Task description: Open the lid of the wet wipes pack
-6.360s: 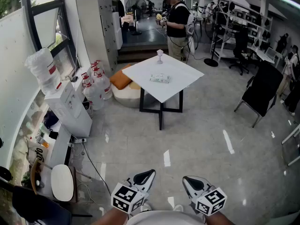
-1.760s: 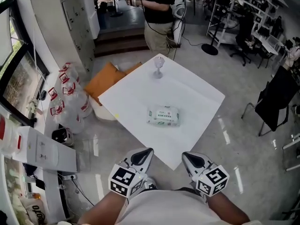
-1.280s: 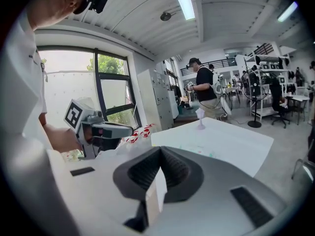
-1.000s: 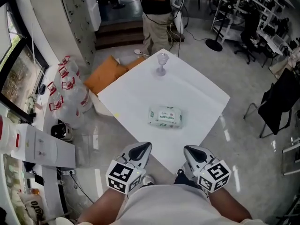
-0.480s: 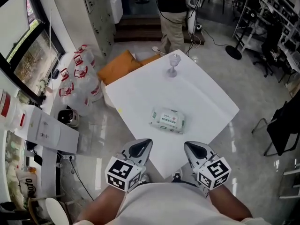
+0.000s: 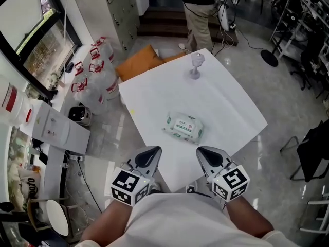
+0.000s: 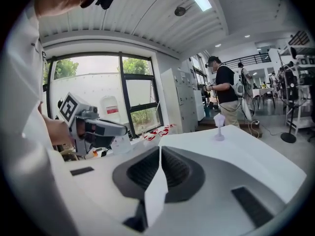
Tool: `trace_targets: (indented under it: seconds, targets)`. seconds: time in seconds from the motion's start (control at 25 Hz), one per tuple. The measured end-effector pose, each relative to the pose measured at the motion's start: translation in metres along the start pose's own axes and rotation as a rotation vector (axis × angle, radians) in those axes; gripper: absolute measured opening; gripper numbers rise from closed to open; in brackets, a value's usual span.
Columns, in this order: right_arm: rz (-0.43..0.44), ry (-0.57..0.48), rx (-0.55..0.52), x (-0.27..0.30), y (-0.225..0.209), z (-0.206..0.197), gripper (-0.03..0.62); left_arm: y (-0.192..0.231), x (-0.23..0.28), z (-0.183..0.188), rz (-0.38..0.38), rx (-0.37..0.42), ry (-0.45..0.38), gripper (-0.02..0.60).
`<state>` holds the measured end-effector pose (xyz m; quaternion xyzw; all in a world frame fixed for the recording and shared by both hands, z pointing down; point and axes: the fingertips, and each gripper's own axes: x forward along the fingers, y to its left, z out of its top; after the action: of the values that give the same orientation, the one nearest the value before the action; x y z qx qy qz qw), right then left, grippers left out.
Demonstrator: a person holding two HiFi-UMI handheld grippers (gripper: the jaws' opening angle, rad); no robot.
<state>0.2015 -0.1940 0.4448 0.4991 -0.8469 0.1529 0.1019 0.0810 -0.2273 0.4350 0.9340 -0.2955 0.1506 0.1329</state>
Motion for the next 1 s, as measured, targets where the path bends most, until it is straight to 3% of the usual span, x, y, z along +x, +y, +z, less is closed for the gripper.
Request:
trace_targets:
  seconds: [0.24, 0.6, 1.0]
  targets:
    - [0.023, -0.009, -0.015, 0.006, -0.002, -0.001, 0.037, -0.004, 0.006, -0.011, 0.002, -0.003, 0.019, 0.008]
    - [-0.042, -0.013, -0.014, 0.006, 0.004, -0.001, 0.061, -0.003, 0.004, -0.008, -0.069, 0.01, 0.034, 0.008]
    - [-0.052, 0.088, -0.23, 0.013, 0.015, -0.016, 0.069, -0.001, -0.001, -0.018, -0.087, 0.003, 0.043, 0.009]
